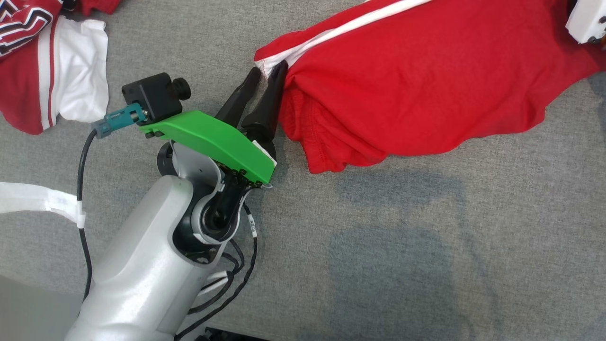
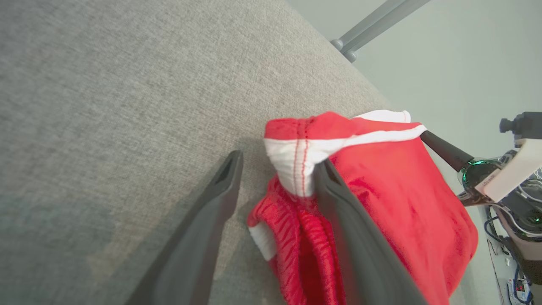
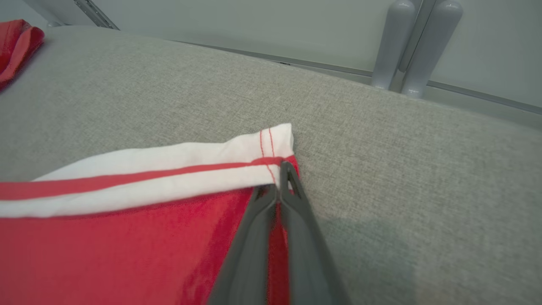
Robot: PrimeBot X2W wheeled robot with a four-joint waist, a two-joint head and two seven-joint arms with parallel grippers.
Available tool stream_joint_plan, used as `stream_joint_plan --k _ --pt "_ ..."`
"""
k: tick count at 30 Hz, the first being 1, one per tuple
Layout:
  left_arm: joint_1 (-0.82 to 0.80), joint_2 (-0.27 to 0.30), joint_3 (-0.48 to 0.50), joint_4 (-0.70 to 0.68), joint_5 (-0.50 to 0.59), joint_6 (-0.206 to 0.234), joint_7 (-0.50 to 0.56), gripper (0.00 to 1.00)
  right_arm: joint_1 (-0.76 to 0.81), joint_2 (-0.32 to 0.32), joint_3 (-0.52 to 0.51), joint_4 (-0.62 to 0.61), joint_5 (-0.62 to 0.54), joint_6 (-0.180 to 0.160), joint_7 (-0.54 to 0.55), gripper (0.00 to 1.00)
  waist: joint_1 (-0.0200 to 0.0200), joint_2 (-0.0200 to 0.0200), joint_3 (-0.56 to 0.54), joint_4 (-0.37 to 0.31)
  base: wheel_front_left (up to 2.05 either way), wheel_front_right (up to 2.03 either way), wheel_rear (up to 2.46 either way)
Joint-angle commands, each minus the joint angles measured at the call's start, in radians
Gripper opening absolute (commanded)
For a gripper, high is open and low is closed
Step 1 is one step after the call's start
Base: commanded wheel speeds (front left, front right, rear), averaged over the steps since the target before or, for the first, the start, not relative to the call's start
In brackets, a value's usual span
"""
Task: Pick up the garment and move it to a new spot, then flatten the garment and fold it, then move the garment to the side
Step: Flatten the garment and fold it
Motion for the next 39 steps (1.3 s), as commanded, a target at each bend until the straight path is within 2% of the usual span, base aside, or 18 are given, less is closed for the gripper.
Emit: stream_joint_plan --k 1,8,11,14,18,22,25,30,31,32,35,39 --pt "-0.014 -0.003 -0.002 0.005 0.010 0.007 -0.001 1.00 -0.021 0.008 -0.002 0.028 -0.019 -0.001 -0.007 1.00 0.0000 0.0082 -0.009 0.002 0.00 0.00 0.00" --pt "0.023 0.012 -0.011 -0.013 0.028 0.023 -0.013 1.00 -0.046 0.046 -0.027 0.087 -0.045 -0.001 -0.060 1.00 0.0000 0.0082 -0.035 -0.002 0.00 0.00 0.00" --pt "0.048 0.040 -0.019 -0.039 0.058 0.035 -0.034 1.00 -0.040 0.057 -0.033 0.096 -0.036 -0.001 -0.063 1.00 0.0000 0.0082 -0.047 -0.013 0.00 0.00 0.00" --pt "0.069 0.088 -0.033 -0.077 0.138 0.050 -0.084 1.00 -0.016 0.058 -0.045 0.112 -0.016 -0.001 -0.035 1.00 0.0000 0.0082 -0.061 -0.020 0.00 0.00 0.00" --pt "0.106 0.145 -0.045 -0.122 0.258 0.084 -0.180 1.00 0.029 0.037 -0.029 0.103 0.011 -0.001 0.067 1.00 0.0000 0.0082 -0.074 -0.016 0.00 0.00 0.00" --pt "0.135 0.159 -0.059 -0.138 0.323 0.109 -0.238 1.00 0.062 0.025 -0.050 0.082 0.050 -0.001 0.176 1.00 0.0000 0.0082 -0.068 0.001 0.00 0.00 0.00" --pt "0.135 0.165 -0.068 -0.127 0.384 0.114 -0.268 1.00 0.082 0.025 -0.049 0.075 0.051 -0.001 0.275 1.00 0.0000 0.0082 -0.064 0.017 0.00 0.00 0.00" --pt "0.161 0.130 -0.057 -0.089 0.417 0.096 -0.290 1.00 0.125 0.062 -0.056 0.063 0.035 0.001 0.413 1.00 0.0000 0.0082 -0.078 0.045 0.00 0.00 0.00" --pt "0.165 0.127 -0.054 -0.079 0.424 0.091 -0.291 1.00 0.135 0.072 -0.053 0.055 0.035 0.001 0.439 0.55 0.0000 0.0082 -0.083 0.047 0.00 0.00 0.00" --pt "0.165 0.127 -0.051 -0.067 0.434 0.085 -0.294 1.00 0.143 0.079 -0.051 0.043 0.035 0.002 0.459 0.03 0.0000 0.0082 -0.088 0.048 0.00 0.00 0.00" --pt "0.187 0.124 -0.038 -0.026 0.452 0.069 -0.298 1.00 0.169 0.099 -0.068 0.038 0.021 0.002 0.492 0.00 0.0000 0.0082 -0.117 0.034 0.00 0.00 0.00" --pt "0.223 0.130 -0.003 0.011 0.471 0.044 -0.298 1.00 0.217 0.132 -0.125 0.022 0.030 0.000 0.474 0.00 0.0000 0.0082 -0.180 -0.010 0.00 0.00 0.00"
